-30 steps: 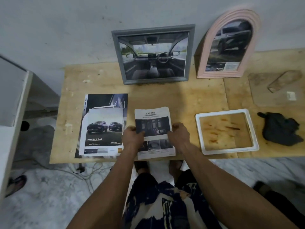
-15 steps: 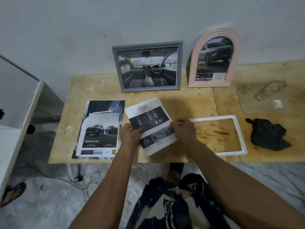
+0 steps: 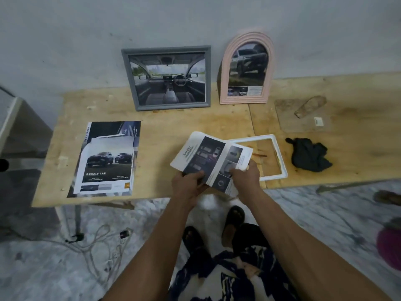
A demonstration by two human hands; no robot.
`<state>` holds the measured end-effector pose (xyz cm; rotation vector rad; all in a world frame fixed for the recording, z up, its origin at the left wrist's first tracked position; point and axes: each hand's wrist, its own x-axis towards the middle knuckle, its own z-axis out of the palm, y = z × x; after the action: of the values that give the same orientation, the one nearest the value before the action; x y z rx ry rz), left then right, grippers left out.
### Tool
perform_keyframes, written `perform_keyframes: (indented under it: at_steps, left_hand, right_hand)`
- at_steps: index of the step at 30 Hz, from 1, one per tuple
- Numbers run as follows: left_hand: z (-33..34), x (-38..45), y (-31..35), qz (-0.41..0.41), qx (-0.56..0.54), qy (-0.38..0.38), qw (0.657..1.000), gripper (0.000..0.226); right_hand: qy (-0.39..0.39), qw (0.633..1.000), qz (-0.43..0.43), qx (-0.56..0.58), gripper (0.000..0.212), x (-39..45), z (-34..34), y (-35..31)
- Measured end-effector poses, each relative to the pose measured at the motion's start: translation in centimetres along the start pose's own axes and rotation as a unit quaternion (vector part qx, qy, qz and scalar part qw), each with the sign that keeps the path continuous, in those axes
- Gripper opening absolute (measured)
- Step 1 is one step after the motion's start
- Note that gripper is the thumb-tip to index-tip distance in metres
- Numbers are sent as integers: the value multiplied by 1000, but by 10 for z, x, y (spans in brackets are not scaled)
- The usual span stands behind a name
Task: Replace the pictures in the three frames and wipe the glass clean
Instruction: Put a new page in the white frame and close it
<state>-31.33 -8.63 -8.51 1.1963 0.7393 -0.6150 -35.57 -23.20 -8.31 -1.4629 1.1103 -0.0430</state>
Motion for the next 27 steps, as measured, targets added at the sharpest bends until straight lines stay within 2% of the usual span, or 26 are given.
perform_keyframes:
  at_steps: [4,9,12,15,20,27]
  left_hand:
    - [6,1,6,0,14,11,1000,22]
    - [34,9,7,40,192,17,980,18]
    - [62,8,-10,57,252,33,965,14]
    - [88,9,-35,79,287,77,951,14]
    - [109,6,-71,112,326,152,926,20]
    - [119,8,-69,131,382,178,897,13]
  right_hand:
    - [-44,999,-14,-26,32,16,-45,-4]
    - [-94,991,-28,-91,36,49,-99,-13]
    - [-75,989,-36,-123,34,69,-126,-15]
    - [-57,988,-29,-144,47,89,-146,-15]
    - [-85,972,-40,-215,47,114,-166,-11]
    - [-127,948,-63,-284,41,130,-165,-12]
